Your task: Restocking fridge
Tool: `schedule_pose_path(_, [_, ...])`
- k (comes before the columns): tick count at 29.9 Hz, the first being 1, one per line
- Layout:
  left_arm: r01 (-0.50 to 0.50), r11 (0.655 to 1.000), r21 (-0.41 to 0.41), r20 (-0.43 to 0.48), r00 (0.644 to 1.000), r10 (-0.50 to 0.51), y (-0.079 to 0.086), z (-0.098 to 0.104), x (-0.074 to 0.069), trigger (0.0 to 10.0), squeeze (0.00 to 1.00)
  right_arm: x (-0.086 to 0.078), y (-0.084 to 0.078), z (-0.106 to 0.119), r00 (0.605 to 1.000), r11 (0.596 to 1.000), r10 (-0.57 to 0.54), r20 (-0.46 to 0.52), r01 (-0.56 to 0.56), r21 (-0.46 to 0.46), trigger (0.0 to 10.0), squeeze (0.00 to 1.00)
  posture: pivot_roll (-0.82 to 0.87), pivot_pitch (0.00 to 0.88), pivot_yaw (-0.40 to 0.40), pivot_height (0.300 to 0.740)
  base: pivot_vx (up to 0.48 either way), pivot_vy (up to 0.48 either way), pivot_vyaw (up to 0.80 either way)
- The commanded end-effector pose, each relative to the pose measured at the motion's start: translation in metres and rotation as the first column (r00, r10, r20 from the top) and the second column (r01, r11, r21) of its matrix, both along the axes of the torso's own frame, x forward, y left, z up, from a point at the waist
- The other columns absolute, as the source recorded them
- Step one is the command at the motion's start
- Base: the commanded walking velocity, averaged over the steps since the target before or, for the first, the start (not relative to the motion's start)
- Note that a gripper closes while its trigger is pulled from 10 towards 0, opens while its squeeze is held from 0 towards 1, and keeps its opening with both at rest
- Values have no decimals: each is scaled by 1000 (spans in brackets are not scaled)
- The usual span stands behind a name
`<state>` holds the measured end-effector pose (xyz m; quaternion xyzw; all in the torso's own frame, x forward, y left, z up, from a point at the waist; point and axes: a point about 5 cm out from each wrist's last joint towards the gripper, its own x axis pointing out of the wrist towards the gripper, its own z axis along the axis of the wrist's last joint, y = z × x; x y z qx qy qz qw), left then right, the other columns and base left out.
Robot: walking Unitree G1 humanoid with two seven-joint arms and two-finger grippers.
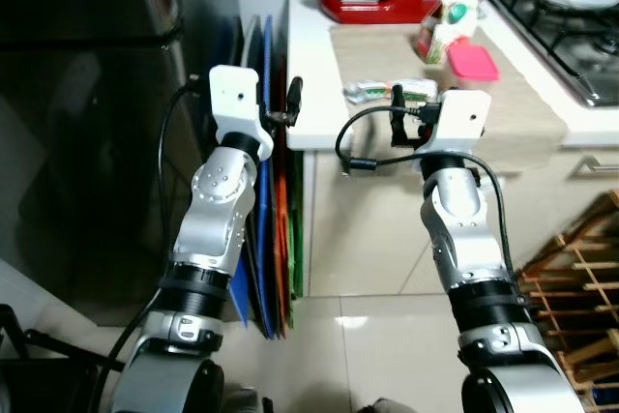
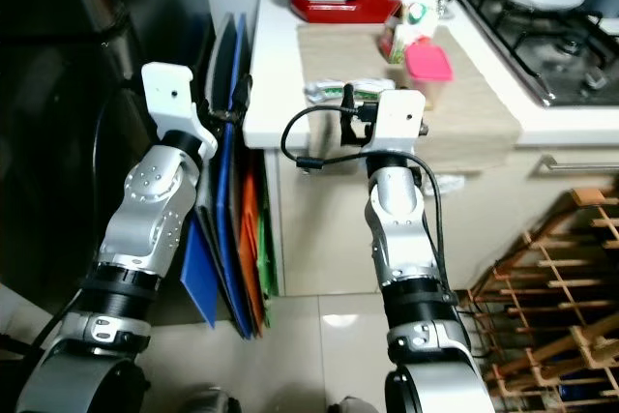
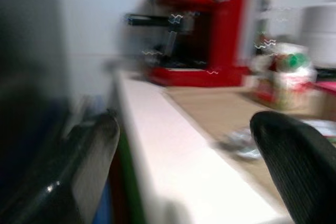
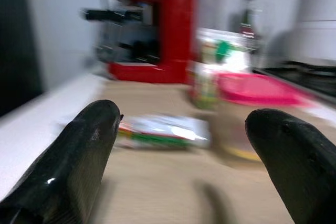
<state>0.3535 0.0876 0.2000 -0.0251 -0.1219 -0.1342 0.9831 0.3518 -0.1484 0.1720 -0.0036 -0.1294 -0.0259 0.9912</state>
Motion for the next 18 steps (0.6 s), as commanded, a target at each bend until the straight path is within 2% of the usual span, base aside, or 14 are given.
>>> schedule_pose_path(1, [9,1000,18,2,1000,-9,1,2,1,10000,0,1,0,10,999,1000,-15,30,15,22,10000,400,-94,48,19,732,0,-428,0])
schedule_pose_path(6, [8,1000,0,-8,1000,-8,0,1,1,10000,0,5,-3,15,998,998,-52,25,51,22,10000,400,-97,48,22,732,0,-390,0])
schedule_pose_path(12, [-16,1000,-8,-26,1000,16,3,-1,2,10000,0,11,-2,14,998,998,-69,-8,69,-5,10000,400,-97,44,19,732,0,0,0])
schedule_pose_path(16, [-56,997,-44,-27,998,55,10,3,3,10000,0,11,-2,10,998,998,-59,-29,59,-8,10000,404,-96,43,12,732,0,0,0])
schedule_pose_path(18, [-56,998,-39,-18,998,56,9,5,2,10000,0,11,-1,9,998,998,-55,-34,55,-9,10000,400,-95,42,11,732,401,0,0])
